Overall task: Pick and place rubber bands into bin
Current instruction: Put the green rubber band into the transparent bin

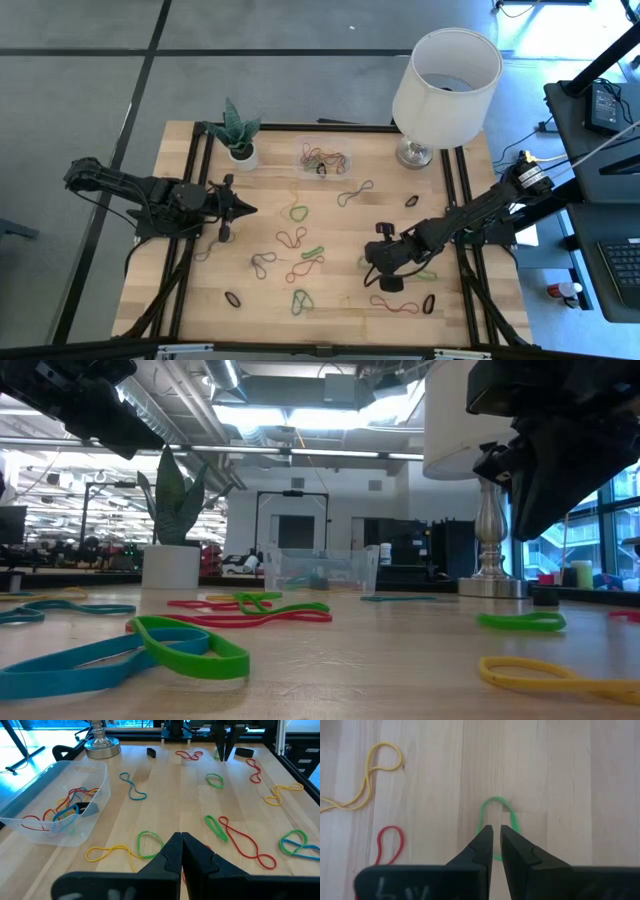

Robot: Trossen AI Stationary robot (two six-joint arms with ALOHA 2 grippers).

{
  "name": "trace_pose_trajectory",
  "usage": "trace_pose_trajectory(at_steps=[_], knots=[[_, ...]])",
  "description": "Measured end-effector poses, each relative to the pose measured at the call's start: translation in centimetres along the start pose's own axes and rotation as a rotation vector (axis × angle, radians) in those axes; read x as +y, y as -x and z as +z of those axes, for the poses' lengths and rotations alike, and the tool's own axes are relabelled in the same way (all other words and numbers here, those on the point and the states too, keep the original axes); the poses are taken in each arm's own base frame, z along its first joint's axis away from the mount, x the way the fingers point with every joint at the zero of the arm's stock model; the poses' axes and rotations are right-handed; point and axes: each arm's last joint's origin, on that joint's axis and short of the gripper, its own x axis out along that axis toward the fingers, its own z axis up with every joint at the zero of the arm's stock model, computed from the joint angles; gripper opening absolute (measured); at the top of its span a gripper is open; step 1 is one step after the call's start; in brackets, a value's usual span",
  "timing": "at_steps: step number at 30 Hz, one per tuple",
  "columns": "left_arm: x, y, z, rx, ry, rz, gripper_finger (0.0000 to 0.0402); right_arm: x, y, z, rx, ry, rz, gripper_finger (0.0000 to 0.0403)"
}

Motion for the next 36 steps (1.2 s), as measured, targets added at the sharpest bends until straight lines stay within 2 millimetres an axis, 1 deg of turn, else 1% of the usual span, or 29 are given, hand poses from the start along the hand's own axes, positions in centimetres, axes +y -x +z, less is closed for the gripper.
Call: trace_pose_trajectory(at_steps=[4, 6, 8, 12, 15, 21, 23, 26, 31, 33, 36], knots=[[0.0, 0.0, 0.0, 0.000, 0.000, 0.000, 0.0001, -0.1, 0.0, 0.0, 0.000, 0.009, -0.002, 0.0040], [0.0, 0.0, 0.0, 0.000, 0.000, 0.000, 0.0001, -0.1, -0.4, 0.1, 0.003, 0.008, -0.005, 0.0040], [0.0, 0.0, 0.0, 0.000, 0.000, 0.000, 0.0001, -0.2, -1.1, 0.1, 0.016, 0.027, -0.014, 0.0040], [0.0, 0.0, 0.0, -0.001, 0.000, 0.000, 0.0001, -0.3, -3.3, 0.0, 0.051, 0.092, -0.031, 0.0040], [0.0, 0.0, 0.0, -0.001, 0.000, 0.000, 0.0001, -1.0, -4.5, -0.1, 0.086, 0.078, -0.053, 0.0040], [0.0, 0.0, 0.0, 0.000, 0.000, 0.000, 0.0001, -2.4, -5.0, 0.3, 0.097, 0.034, -0.076, 0.0040], [0.0, 0.0, 0.0, 0.000, 0.000, 0.000, 0.0001, -2.7, -5.0, 0.4, 0.108, 0.020, -0.050, 0.0044], [0.0, 0.0, 0.0, 0.000, 0.000, 0.000, 0.0001, -2.8, -5.1, 0.3, 0.136, 0.008, 0.003, 0.0064], [0.0, 0.0, 0.0, 0.000, 0.000, 0.000, 0.0001, -2.8, -5.1, 0.3, 0.143, 0.008, 0.020, 0.0118], [0.0, 0.0, 0.0, 0.000, 0.000, 0.000, 0.0001, -2.8, -5.4, 0.2, 0.149, 0.026, 0.009, 0.0135], [0.0, 0.0, 0.0, 0.000, 0.000, 0.000, 0.0001, -3.0, -6.2, -0.1, 0.177, 0.057, -0.050, 0.0144]])
